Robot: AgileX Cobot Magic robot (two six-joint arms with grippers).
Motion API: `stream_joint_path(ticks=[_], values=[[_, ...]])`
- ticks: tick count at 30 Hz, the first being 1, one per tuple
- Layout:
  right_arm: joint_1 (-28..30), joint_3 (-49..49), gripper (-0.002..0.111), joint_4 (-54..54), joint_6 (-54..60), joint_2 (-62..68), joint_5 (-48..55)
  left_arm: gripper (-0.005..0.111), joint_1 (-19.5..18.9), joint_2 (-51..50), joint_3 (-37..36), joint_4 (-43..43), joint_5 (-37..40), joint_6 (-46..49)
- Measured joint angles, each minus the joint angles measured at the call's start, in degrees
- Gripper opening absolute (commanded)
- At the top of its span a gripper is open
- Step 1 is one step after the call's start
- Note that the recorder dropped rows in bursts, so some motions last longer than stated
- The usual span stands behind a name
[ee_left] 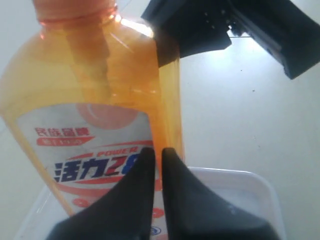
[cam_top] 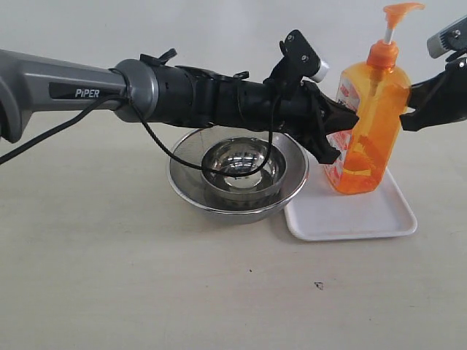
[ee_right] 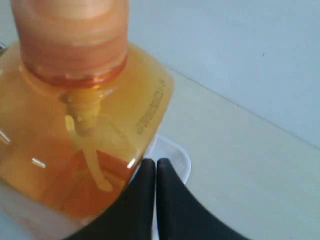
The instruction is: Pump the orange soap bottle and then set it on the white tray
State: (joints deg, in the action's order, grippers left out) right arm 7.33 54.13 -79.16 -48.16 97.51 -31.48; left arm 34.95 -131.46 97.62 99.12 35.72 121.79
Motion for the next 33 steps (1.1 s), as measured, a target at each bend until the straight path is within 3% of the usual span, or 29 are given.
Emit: stream_joint_path(ticks=[18, 24, 33], values=[[0.0, 0.0, 0.0, -4.63, -3.7, 0.0, 1.3, 0.005, 0.0, 0.12, 0.0, 0.08, -3.24, 0.11], [0.0, 0.0, 0.0, -5.23, -6.9, -0.97, 10.33, 0.005, 0.0, 1.89, 0.06, -1.77, -7.09, -0.31], [0.0, -2.21, 0.0, -5.43, -13.41, -10.92, 12.7, 0.005, -3.02, 12.4, -2.6, -13.99, -13.31, -16.26]])
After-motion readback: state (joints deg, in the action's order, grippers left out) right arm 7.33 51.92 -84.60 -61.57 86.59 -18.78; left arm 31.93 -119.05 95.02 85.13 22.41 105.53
